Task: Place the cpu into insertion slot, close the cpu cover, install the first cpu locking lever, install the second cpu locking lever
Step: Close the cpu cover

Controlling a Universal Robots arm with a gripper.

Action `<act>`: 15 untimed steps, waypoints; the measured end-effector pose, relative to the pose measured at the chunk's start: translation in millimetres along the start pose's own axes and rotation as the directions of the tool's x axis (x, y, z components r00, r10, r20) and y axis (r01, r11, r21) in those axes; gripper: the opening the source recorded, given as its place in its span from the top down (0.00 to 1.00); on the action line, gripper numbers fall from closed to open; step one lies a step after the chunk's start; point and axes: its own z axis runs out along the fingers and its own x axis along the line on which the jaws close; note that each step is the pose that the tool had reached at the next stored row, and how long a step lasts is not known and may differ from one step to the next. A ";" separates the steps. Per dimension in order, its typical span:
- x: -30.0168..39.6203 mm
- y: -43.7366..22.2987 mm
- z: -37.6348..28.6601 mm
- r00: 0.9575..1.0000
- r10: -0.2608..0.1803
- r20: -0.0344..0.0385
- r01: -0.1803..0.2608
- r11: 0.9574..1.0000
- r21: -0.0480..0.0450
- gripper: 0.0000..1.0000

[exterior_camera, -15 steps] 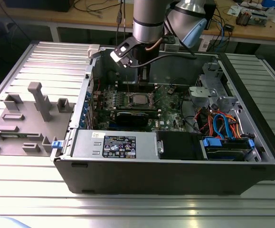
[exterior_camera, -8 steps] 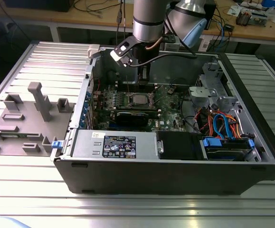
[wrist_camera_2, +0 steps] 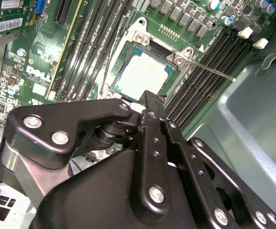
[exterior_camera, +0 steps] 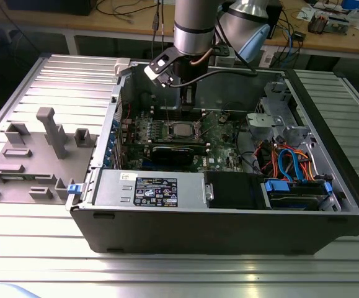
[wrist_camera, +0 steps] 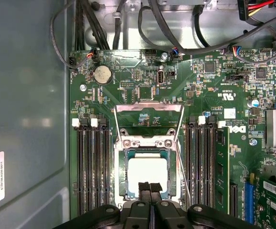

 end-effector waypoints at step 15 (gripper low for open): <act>0.3 0.4 -21.0 1.000 0.000 0.000 0.000 1.000 0.000 0.89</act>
